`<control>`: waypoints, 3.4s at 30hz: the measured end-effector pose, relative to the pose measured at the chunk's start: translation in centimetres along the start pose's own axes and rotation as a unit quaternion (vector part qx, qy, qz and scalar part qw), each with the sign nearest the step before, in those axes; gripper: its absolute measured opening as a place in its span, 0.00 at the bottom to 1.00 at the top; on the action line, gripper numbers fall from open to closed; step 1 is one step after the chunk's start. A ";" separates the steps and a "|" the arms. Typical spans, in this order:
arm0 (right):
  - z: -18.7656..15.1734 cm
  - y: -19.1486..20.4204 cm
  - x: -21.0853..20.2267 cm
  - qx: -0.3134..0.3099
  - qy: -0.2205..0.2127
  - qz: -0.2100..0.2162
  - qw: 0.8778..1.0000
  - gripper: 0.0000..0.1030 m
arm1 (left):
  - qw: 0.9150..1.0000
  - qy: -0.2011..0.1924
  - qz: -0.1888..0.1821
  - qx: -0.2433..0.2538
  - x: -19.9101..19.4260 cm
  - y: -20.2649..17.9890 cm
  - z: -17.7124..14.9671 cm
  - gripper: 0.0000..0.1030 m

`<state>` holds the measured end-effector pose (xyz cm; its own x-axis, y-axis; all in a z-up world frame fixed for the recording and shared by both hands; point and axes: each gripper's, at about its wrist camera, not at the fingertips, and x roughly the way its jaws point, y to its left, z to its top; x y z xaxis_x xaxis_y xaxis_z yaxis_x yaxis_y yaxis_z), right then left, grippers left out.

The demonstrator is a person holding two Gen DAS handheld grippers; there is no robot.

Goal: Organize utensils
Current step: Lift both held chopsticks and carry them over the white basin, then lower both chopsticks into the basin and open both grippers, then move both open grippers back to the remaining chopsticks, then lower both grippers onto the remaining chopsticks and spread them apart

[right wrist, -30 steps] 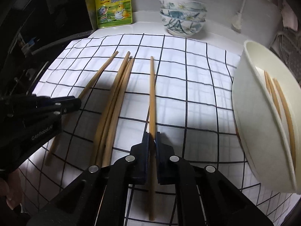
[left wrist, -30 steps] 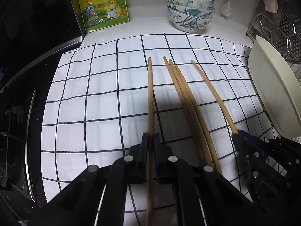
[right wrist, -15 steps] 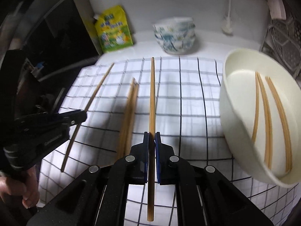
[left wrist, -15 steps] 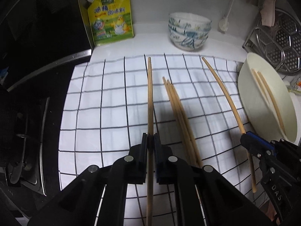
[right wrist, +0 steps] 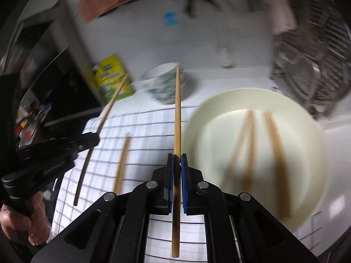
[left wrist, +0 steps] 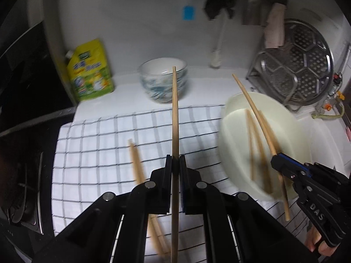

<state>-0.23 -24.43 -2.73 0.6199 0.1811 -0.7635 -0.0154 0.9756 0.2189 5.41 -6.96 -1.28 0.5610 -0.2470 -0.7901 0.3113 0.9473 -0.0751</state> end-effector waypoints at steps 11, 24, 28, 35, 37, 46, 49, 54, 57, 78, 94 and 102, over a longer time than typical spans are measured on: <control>0.2 -12.0 -0.2 0.062 0.014 -0.050 0.997 0.06 | 0.996 0.011 -0.058 0.067 5.0 -12.5 3.0 0.07; -0.4 -16.5 3.4 0.081 0.055 -0.028 0.995 0.06 | 0.992 0.076 -0.038 0.092 12.0 -17.0 2.2 0.07; -0.5 -17.0 4.1 0.082 0.065 -0.027 0.994 0.06 | 0.992 0.089 -0.033 0.088 13.0 -17.1 2.3 0.07; -0.2 -17.4 3.6 0.083 0.050 -0.032 0.995 0.15 | 0.994 0.086 -0.021 0.064 12.7 -16.2 2.5 0.44; -0.2 -17.3 3.4 0.084 0.049 -0.032 0.995 0.15 | 0.995 0.074 -0.018 0.059 12.2 -15.9 2.6 0.52; 0.1 -16.0 2.6 0.078 0.042 -0.028 0.996 0.19 | 0.997 0.055 -0.011 0.059 9.8 -15.0 2.7 0.53; 0.4 -15.2 1.9 0.073 0.036 -0.030 0.996 0.19 | 0.997 0.045 -0.011 0.056 8.6 -14.6 2.7 0.54; 0.5 -13.4 0.7 0.063 0.025 -0.030 0.997 0.23 | 0.998 0.029 -0.011 0.050 6.7 -13.3 2.4 0.56; 0.4 -12.0 0.2 0.057 0.020 -0.030 0.998 0.23 | 0.999 0.023 -0.010 0.048 5.6 -12.4 2.2 0.57; -2.1 2.0 0.1 -0.008 0.038 0.012 0.999 0.43 | 0.998 0.020 0.062 -0.014 -0.8 4.2 -3.5 0.77; -6.5 9.1 8.0 -0.029 0.119 0.021 0.992 0.47 | 0.992 0.078 0.082 -0.060 2.3 13.3 -9.6 0.85; -8.1 10.7 10.8 -0.040 0.133 -0.001 0.990 0.47 | 0.992 0.082 0.072 -0.057 3.6 15.4 -10.6 0.85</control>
<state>-0.02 -11.02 -13.59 0.3908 0.1948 -0.8996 -0.0833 0.9808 0.1762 4.13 8.85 -11.74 0.4582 -0.0792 -0.8853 0.1424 0.9897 -0.0148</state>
